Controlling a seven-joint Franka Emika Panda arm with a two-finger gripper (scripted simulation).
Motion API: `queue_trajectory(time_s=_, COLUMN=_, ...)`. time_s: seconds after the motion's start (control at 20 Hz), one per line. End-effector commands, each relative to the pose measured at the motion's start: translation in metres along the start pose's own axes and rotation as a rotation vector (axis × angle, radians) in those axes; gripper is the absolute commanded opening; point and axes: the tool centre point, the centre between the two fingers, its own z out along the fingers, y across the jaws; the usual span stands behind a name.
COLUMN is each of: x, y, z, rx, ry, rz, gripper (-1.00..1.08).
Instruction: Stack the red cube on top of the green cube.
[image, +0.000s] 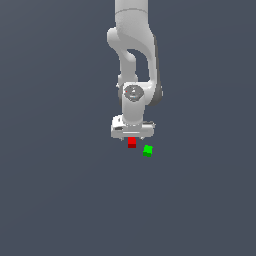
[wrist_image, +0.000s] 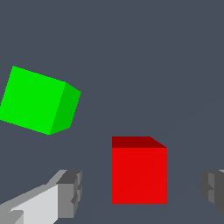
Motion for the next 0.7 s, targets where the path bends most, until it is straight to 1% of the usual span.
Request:
queue_trajectory(time_s=0.0, x=-0.001, y=0.000, z=0.012, rx=0.000, ry=0.000, rz=0.000, gripper=1.00)
queue_trajectory(time_s=0.2, x=-0.001, y=0.000, z=0.027, rx=0.000, ry=0.000, rz=0.000, gripper=1.00)
queue_trajectory(time_s=0.45, x=0.000, y=0.000, z=0.034, rx=0.000, ry=0.000, rz=0.000, gripper=1.00)
queue_trajectory(time_s=0.5, x=0.000, y=0.000, z=0.034, rx=0.000, ry=0.000, rz=0.000, gripper=-1.00)
queue_trajectory(time_s=0.65, x=0.000, y=0.000, z=0.034, rx=0.000, ry=0.000, rz=0.000, gripper=-1.00)
